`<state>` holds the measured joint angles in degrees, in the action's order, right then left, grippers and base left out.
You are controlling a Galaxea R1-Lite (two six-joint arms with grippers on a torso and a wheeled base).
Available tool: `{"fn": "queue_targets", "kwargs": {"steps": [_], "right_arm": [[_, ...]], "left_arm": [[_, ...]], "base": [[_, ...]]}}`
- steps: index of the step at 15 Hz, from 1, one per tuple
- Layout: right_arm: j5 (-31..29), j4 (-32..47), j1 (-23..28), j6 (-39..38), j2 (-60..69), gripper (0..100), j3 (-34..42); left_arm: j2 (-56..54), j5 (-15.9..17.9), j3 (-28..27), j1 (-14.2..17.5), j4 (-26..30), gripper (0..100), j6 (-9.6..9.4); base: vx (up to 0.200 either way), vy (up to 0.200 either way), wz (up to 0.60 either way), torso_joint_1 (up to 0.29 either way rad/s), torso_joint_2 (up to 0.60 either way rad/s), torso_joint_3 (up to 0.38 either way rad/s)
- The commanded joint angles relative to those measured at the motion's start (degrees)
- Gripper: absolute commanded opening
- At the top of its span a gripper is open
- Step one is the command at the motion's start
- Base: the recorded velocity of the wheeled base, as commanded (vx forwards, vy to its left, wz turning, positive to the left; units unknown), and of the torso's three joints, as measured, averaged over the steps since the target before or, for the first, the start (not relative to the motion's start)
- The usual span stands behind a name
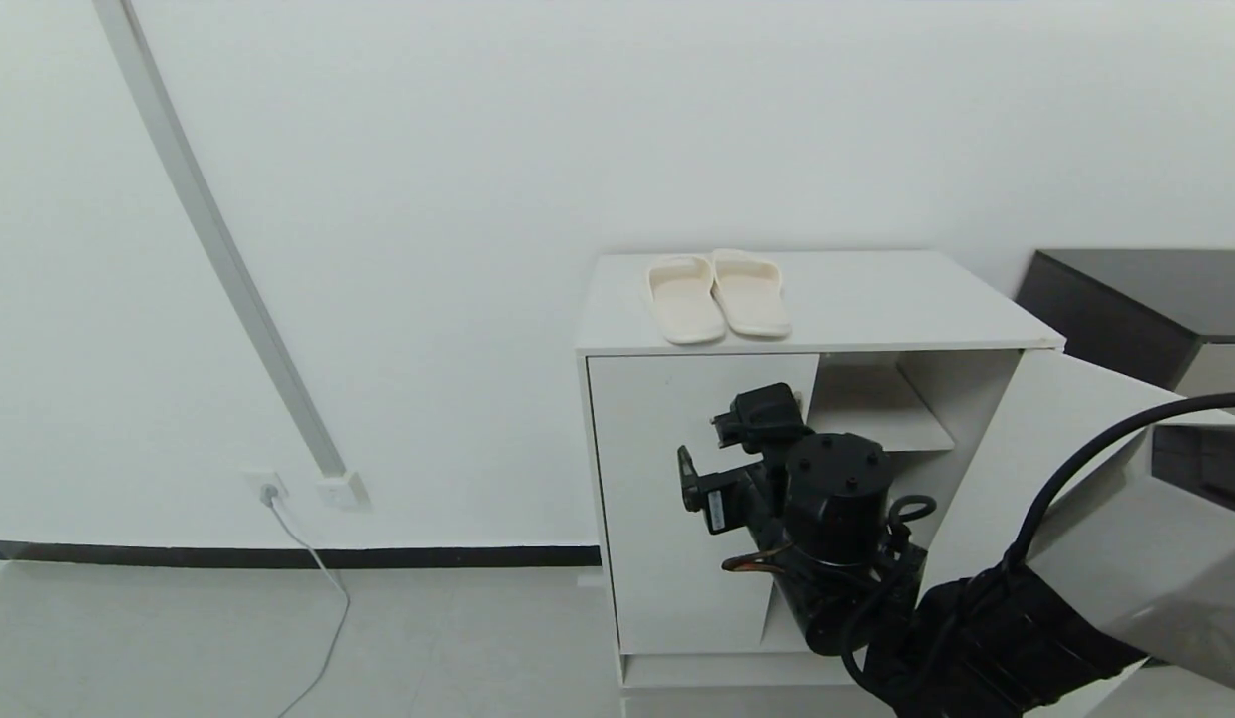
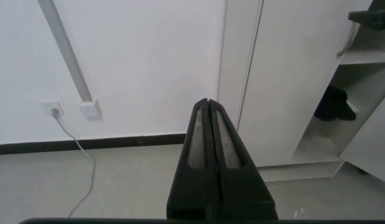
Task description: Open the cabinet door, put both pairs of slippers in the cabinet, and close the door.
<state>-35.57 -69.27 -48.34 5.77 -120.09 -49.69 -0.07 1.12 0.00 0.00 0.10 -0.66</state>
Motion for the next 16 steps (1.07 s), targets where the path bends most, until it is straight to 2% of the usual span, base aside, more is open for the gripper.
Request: {"fn": "queue_targets", "kwargs": {"steps": [1,9,16], "right_arm": [[-0.02,-0.69,-0.18,0.12,-0.14,100,0.65],[-0.02,-1.49,0.08,0.21,3.46,100,3.72],[1.82,-1.49,1.40,0.21,3.28,100,4.07]], "left_arm": [[0.07,-0.07,0.00,0.00,-0.01,0,0.13],[0.07,-0.15,0.00,0.00,-0.10,0,0.13],[0.07,-0.15,0.00,0.00,-0.10,0,0.04]], "base": [[0.000,0.000,0.00,0.232,-0.53,-0.305],[0.000,0.000,0.00,0.252,-0.58,-0.324],[0.000,0.000,0.00,0.183,-0.40,-0.218]]}}
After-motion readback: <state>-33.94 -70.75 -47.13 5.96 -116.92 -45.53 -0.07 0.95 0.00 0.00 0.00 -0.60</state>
